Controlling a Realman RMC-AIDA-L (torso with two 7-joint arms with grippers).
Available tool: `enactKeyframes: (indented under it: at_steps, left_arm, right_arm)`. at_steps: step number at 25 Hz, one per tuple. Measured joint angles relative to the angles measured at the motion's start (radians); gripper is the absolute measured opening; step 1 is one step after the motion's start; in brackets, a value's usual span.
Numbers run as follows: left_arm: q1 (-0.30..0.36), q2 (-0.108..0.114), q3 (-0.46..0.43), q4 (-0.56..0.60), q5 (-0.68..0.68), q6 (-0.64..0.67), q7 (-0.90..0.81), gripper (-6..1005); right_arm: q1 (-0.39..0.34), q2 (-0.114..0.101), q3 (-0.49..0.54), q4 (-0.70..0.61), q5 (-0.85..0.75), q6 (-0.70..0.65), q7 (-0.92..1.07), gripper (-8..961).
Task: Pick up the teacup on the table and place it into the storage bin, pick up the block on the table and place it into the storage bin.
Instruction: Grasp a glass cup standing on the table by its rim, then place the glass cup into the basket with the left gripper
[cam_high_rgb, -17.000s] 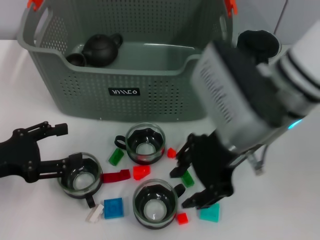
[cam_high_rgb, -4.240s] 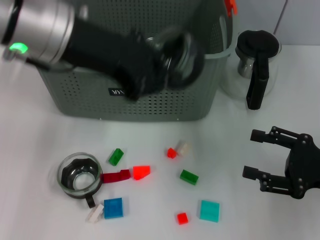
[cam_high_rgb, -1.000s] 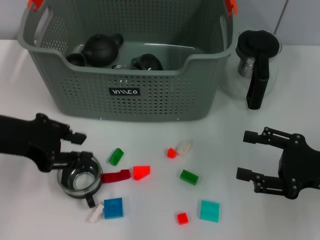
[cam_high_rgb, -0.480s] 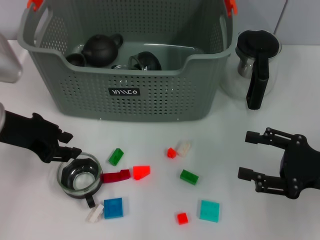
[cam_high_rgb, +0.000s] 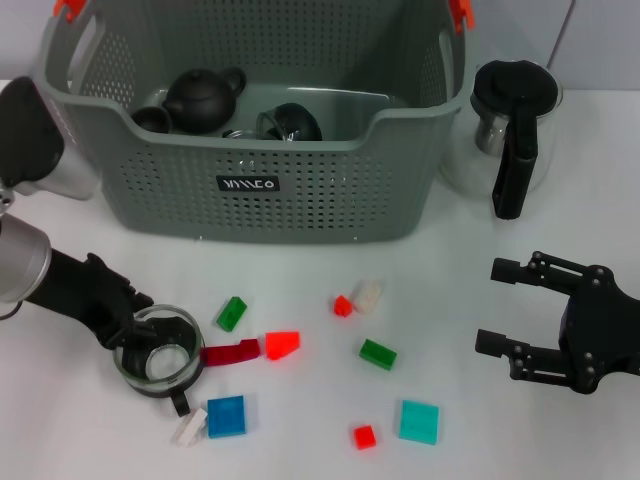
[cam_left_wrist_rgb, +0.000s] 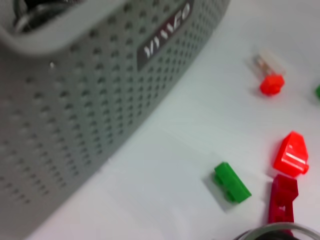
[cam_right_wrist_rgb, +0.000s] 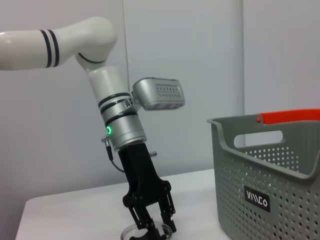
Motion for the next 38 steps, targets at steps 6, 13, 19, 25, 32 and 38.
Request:
enactKeyframes:
  at_steps: [6,13,19,25,32,38]
  left_arm:
    - [-0.017,-0.001,0.003,0.035,0.028,-0.004,-0.001,387]
    - [-0.021,0.0,0.015,0.037,0.039,-0.029,-0.04,378]
    - [-0.026,0.002,0.019,0.037,0.048,-0.03,-0.052,370]
    - [-0.028,0.001,0.018,0.035,0.052,-0.02,-0.053,144]
    - [-0.041,0.031,-0.083,0.014,-0.074,0.147,0.023,45]
    - [-0.077,0.108,-0.25,0.027,-0.374,0.361,0.086,45]
  right_arm:
    - [0.001,0.0,0.0,0.0,0.0,0.002,-0.001,824]
    - [-0.003,0.001,0.0,0.0,-0.002,0.008,-0.002,824]
    - [-0.006,0.002,0.0,0.0,-0.002,0.008,-0.003,823]
    - [-0.007,0.001,0.0,0.0,-0.002,0.007,-0.003,823]
    - [-0.006,0.0,0.0,0.0,-0.001,0.007,-0.004,823]
    - [-0.005,0.001,0.0,0.0,-0.001,0.007,-0.004,823]
